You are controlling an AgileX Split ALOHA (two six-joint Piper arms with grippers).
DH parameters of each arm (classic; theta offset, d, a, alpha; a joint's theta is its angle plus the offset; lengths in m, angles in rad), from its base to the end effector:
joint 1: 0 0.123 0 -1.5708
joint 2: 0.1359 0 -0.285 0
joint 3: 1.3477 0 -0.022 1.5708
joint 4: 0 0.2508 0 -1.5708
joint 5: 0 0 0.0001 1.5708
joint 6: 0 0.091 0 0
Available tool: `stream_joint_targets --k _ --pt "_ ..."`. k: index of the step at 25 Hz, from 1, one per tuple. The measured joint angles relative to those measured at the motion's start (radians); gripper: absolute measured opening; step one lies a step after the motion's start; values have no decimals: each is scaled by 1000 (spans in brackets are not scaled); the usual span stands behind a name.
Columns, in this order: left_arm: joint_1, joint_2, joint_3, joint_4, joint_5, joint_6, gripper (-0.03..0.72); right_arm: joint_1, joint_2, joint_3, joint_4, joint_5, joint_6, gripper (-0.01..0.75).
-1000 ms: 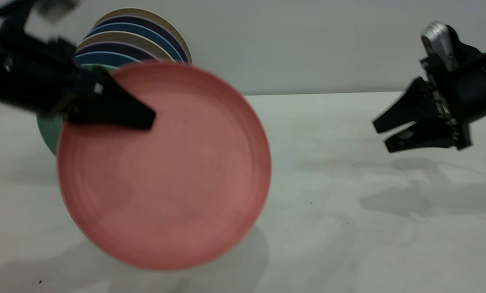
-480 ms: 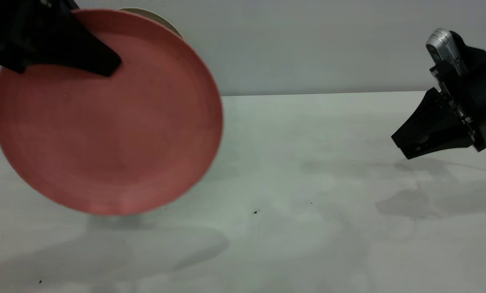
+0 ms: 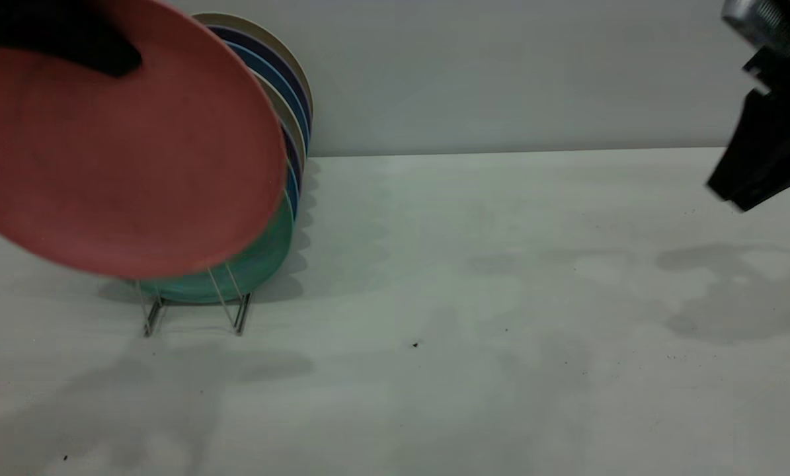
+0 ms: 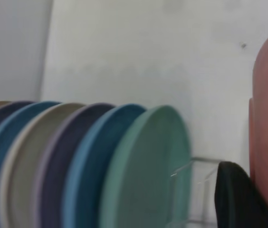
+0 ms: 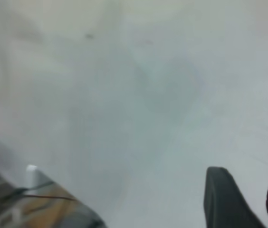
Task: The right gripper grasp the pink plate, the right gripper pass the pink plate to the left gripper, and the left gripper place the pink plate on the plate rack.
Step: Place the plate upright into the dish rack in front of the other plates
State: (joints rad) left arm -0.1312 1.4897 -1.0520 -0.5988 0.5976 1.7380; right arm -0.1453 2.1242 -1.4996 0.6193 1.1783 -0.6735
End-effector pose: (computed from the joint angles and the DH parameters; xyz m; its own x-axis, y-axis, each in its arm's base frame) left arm 0.3083 -0.0698 0.2765 0.0534 0.8927 -0.4474 0.8199 0.2166 0.5300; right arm 0.4056 -0.0100 0.1568 -0.9690 -0.1961 -0.1504 -0.2462 0.8193 0.5179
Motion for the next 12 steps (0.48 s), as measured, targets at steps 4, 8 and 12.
stream_joint_targets --k 4,8,12 --pt "0 1 -5 31 -48 95 116 0 -44 -9 -143 11 77 247" --pt "0 19 -12 32 -78 207 116 0 -52 -9 -204 18 156 253" --pt "0 55 -13 31 -135 247 116 0 -52 -9 -199 18 175 254"
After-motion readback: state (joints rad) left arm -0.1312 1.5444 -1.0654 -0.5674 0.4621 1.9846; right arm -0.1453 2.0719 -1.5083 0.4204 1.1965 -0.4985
